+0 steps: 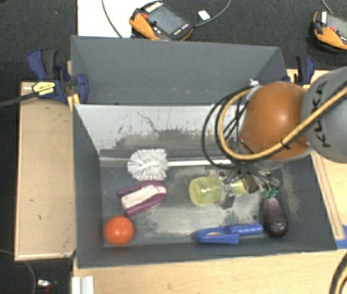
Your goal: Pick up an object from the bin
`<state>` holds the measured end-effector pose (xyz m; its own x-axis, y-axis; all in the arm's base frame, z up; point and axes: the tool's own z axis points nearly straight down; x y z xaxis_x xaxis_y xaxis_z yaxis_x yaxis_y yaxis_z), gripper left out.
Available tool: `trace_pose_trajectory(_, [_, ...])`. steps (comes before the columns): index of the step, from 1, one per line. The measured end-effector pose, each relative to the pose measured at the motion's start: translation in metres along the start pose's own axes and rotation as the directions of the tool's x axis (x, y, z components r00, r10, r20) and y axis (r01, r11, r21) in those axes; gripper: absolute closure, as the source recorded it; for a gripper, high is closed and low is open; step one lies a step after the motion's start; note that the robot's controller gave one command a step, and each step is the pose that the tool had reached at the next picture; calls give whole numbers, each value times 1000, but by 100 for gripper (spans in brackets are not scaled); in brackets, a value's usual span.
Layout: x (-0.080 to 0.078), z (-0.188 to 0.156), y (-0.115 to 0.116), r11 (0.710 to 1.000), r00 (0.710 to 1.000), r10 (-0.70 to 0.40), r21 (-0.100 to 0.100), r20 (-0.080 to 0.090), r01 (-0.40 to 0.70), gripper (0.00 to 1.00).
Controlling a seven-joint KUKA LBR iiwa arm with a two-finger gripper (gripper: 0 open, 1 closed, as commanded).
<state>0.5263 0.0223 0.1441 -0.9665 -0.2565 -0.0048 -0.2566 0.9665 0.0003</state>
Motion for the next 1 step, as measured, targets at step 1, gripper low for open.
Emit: trace_pose_trajectory(1, [-1,-44,0,1000,1000,2,0,2,-2,100])
